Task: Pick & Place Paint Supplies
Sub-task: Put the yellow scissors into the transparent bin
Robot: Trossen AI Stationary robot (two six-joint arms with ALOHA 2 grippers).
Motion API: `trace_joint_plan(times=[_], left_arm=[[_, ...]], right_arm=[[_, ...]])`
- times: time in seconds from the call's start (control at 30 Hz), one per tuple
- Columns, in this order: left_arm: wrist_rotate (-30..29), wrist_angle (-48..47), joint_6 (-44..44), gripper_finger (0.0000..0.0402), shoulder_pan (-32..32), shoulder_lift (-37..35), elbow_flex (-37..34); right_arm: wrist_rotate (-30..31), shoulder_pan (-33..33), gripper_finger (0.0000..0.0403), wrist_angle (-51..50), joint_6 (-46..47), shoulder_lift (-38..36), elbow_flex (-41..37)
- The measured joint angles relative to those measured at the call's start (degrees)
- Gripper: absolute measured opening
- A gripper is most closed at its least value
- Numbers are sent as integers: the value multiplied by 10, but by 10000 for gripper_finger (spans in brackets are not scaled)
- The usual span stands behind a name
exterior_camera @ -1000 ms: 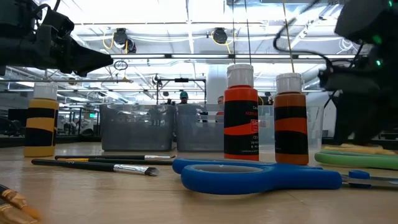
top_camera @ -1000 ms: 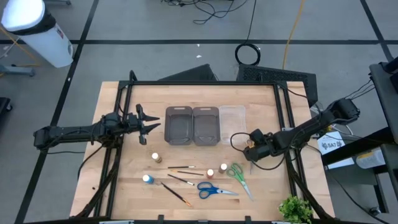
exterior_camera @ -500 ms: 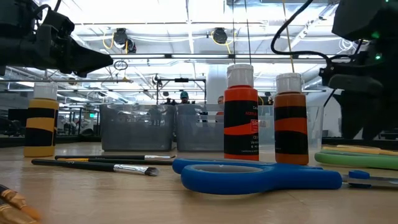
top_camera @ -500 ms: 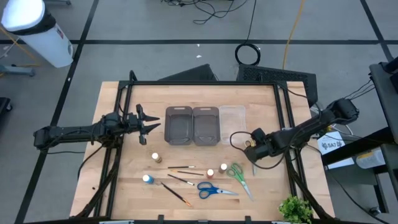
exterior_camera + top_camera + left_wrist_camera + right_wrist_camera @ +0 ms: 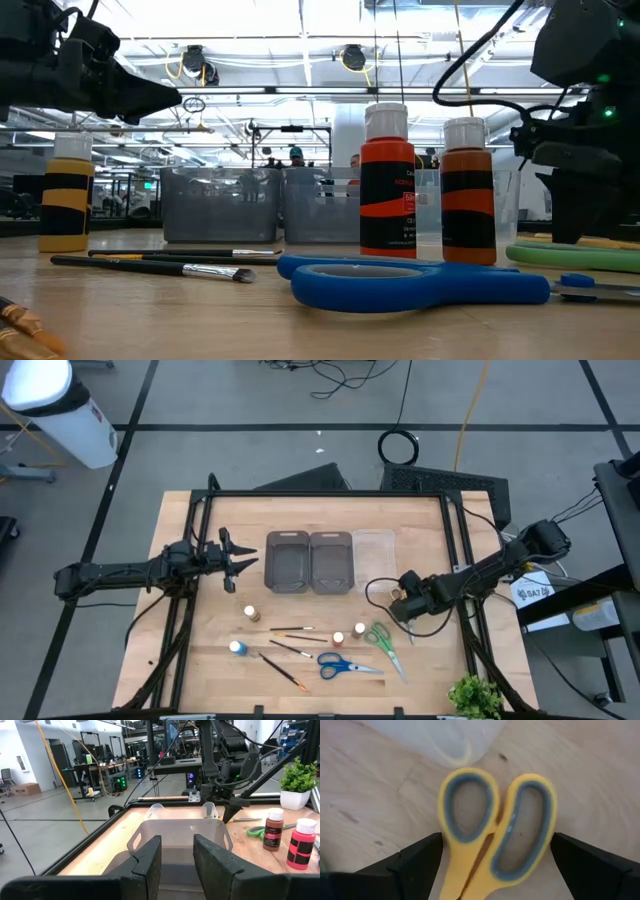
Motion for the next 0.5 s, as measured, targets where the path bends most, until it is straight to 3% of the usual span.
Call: trace_joint_plan(times=[0.27, 0.5], left_arm=[[0, 0, 0, 124, 0, 0, 0], [0, 0, 0, 124, 0, 0, 0]], right_arm=[[-12, 0, 352, -11, 4, 1, -27], [-25, 0, 293, -13, 8, 1, -43]])
